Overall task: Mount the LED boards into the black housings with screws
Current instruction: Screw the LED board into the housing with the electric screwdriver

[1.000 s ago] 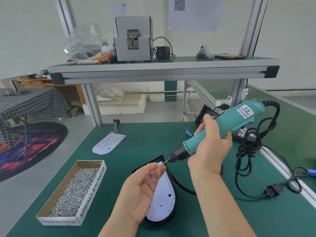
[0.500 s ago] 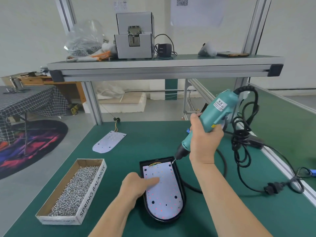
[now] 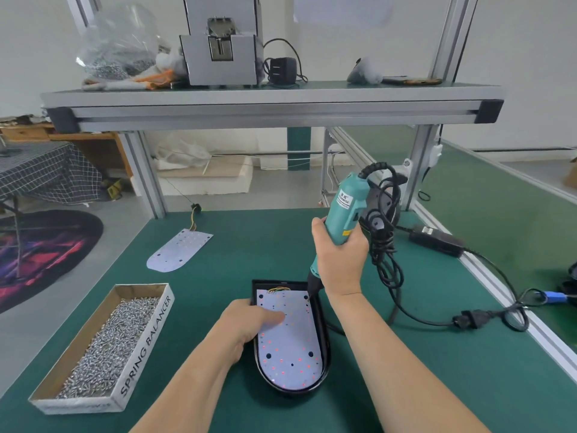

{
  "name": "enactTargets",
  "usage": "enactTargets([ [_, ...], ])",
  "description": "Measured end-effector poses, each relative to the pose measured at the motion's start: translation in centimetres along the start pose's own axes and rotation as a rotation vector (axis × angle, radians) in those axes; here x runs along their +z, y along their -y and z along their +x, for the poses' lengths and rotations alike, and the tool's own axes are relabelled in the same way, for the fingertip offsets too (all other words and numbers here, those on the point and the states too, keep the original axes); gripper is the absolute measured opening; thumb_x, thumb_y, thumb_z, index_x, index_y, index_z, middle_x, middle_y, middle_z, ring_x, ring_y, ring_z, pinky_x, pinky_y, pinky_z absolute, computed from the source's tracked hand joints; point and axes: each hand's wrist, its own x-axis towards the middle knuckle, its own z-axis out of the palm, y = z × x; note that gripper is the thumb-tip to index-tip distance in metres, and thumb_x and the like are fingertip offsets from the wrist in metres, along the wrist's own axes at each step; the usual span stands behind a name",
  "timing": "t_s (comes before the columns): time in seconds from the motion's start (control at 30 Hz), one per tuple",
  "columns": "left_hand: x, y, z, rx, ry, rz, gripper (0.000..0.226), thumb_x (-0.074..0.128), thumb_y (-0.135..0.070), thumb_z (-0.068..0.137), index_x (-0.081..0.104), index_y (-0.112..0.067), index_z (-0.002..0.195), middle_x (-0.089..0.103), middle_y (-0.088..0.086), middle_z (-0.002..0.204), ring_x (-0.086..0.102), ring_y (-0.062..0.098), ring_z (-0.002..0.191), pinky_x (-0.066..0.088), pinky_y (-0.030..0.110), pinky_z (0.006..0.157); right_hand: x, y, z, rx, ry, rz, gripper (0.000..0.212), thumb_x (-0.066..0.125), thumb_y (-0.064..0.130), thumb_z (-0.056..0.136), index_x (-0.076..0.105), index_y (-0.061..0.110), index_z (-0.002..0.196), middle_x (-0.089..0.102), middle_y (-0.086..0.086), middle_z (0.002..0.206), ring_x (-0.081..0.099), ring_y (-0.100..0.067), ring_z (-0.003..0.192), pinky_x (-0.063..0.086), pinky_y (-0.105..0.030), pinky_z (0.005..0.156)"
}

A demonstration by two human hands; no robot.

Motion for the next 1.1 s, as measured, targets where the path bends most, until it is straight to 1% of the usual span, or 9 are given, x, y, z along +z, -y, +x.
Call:
enactTargets([
  [0.07,-0.04,0.06,0.12,0.001,0.0,0.0,0.017,0.081,-0.009,0.075,0.077,-0.01,0.092,0.078,0.003,0.084,0.075,0.023,0.081,0.058,0.032,0.079,-0.02,-0.23,-0.05,-0.002,0.003,-0.001,0.035,0.072,0.022,0.081,0.048,-0.002,0.074,0.045,0.01,0.055,0.042,-0.007,0.048,0.04,-0.02,0.047],
  [0.17,-0.06,0.12,0.22,0.0,0.008,-0.002,0.016,0.081,-0.01,0.076,0.077,-0.01,0.091,0.078,0.003,0.083,0.075,0.022,0.08,0.057,0.03,0.076,-0.06,-0.41,0.08,0.007,-0.007,0.006,0.035,0.072,0.022,0.08,0.048,-0.003,0.074,0.045,0.009,0.055,0.041,-0.007,0.049,0.04,-0.021,0.047],
  [0.3,-0.09,0.04,0.18,-0.007,0.001,0.005,0.02,0.082,-0.013,0.075,0.076,-0.01,0.094,0.078,0.003,0.086,0.075,0.023,0.083,0.058,0.032,0.08,-0.01,-0.53,0.13,0.005,-0.015,0.0,0.036,0.071,0.023,0.08,0.047,-0.003,0.074,0.044,0.009,0.055,0.04,-0.007,0.048,0.039,-0.021,0.047],
  [0.43,-0.02,0.01,0.19,-0.014,-0.008,0.002,0.023,0.083,-0.014,0.074,0.076,-0.009,0.095,0.078,0.004,0.089,0.074,0.023,0.085,0.057,0.032,0.081,-0.04,-0.57,0.18,-0.007,0.004,-0.014,0.034,0.071,0.02,0.081,0.047,-0.002,0.073,0.044,0.012,0.054,0.04,-0.006,0.047,0.039,-0.019,0.046],
  [0.67,0.03,0.03,0.14,-0.019,-0.01,0.006,0.025,0.083,-0.015,0.074,0.076,-0.01,0.097,0.078,0.005,0.092,0.074,0.025,0.088,0.057,0.037,0.089,-0.02,-0.51,-0.04,0.002,-0.025,0.009,0.036,0.072,0.022,0.079,0.049,-0.005,0.076,0.046,0.003,0.058,0.04,-0.009,0.049,0.039,-0.02,0.047],
  [0.77,-0.01,0.04,0.17,-0.017,-0.01,0.009,0.023,0.083,-0.015,0.074,0.076,-0.01,0.096,0.078,0.004,0.09,0.074,0.024,0.087,0.057,0.038,0.089,-0.13,-0.55,0.11,0.016,-0.044,0.005,0.035,0.072,0.023,0.079,0.05,-0.004,0.076,0.047,0.006,0.057,0.041,-0.009,0.049,0.04,-0.019,0.047],
  [1.1,0.07,0.03,0.26,-0.021,-0.017,0.03,0.026,0.084,-0.018,0.073,0.075,-0.01,0.096,0.077,0.005,0.094,0.073,0.026,0.09,0.056,0.04,0.093,-0.19,-0.9,0.21,0.026,-0.037,-0.009,0.036,0.071,0.024,0.079,0.049,-0.003,0.076,0.047,0.004,0.058,0.041,-0.01,0.05,0.041,-0.022,0.048],
])
